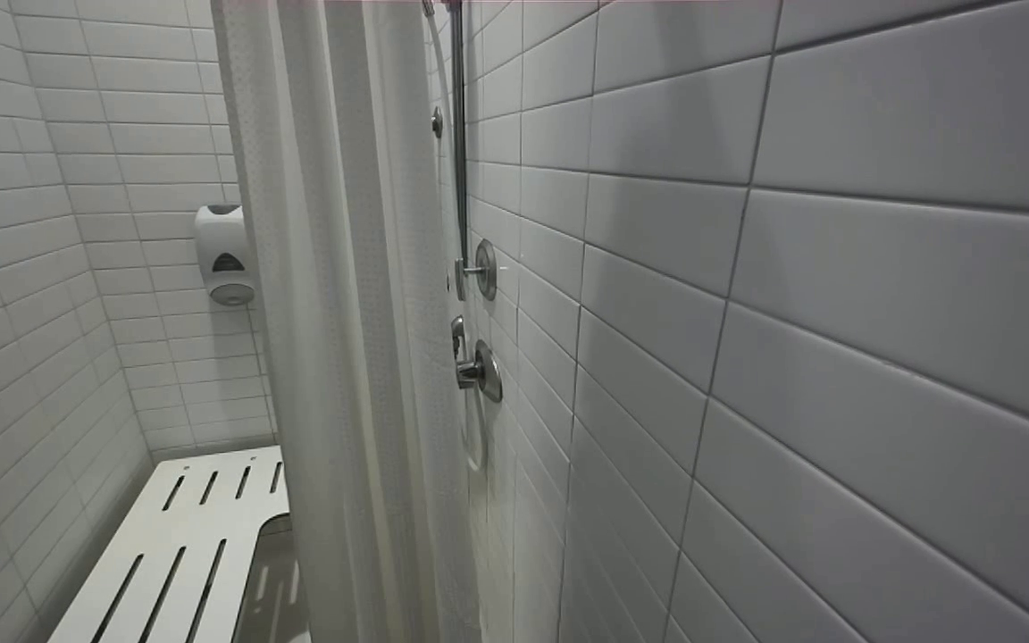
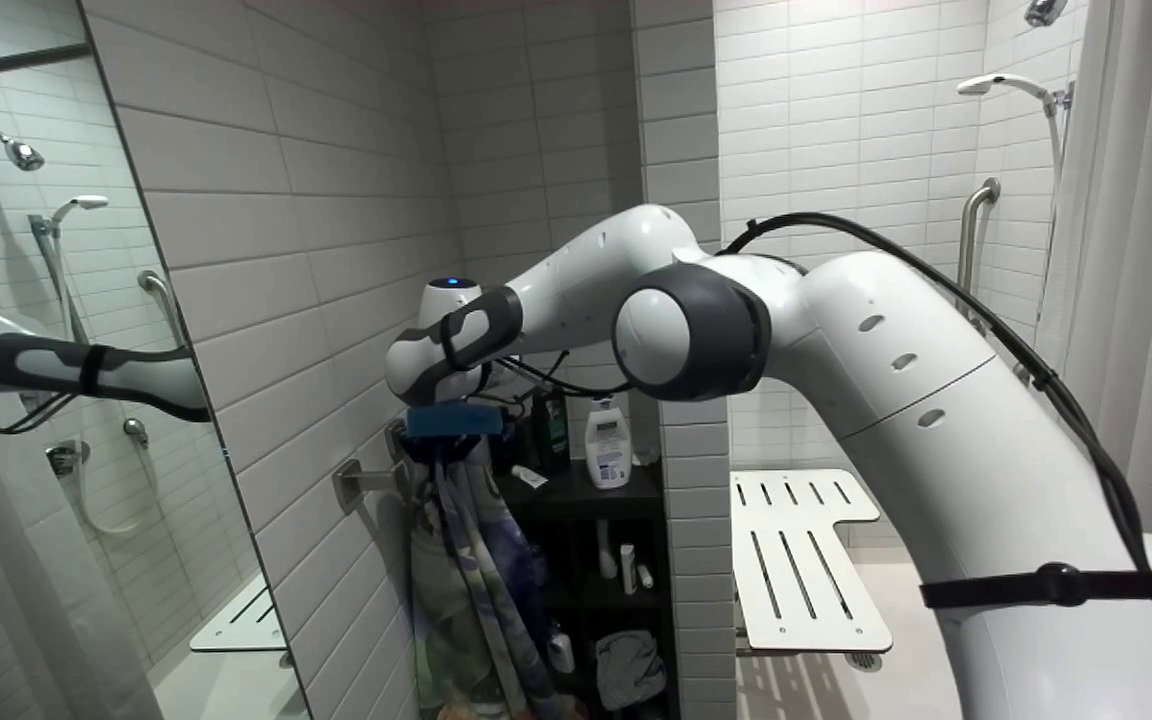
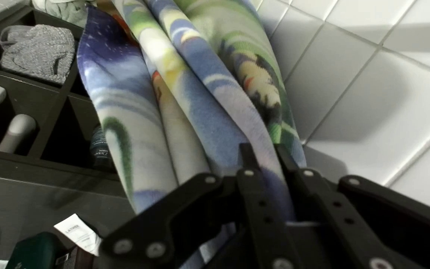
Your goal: Move the bathing towel from the left hanger onto the right hanger
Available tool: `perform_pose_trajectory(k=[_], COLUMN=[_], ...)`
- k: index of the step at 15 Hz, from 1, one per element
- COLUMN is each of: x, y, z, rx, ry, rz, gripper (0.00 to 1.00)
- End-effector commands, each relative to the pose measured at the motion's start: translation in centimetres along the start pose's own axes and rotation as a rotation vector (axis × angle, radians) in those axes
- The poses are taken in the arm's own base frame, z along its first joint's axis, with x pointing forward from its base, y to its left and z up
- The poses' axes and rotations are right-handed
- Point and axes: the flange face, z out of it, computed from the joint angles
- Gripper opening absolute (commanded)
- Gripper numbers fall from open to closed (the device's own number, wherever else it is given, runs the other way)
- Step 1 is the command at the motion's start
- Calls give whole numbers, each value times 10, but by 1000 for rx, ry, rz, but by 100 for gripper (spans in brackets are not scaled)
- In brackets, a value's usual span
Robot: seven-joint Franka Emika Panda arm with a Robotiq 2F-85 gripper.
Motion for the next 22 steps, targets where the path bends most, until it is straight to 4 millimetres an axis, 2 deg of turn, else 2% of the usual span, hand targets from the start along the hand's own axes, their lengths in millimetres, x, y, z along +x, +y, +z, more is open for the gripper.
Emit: perform_pose_trajectory(k=[1,4,9,15,17,20,22], x=[11,10,9,-4,-9,-10,-13], y=[5,4,0,-6,-8,-16,-18], z=[-9,-21,-60,-105,-133,-187,-212], rx=[2,9,18,11,7,22,25], ry=[12,22,55,62,73,127,144], rz=[3,3,-4,-16,-16,-23,-25], gripper=[2,4,4,4,4,4,4])
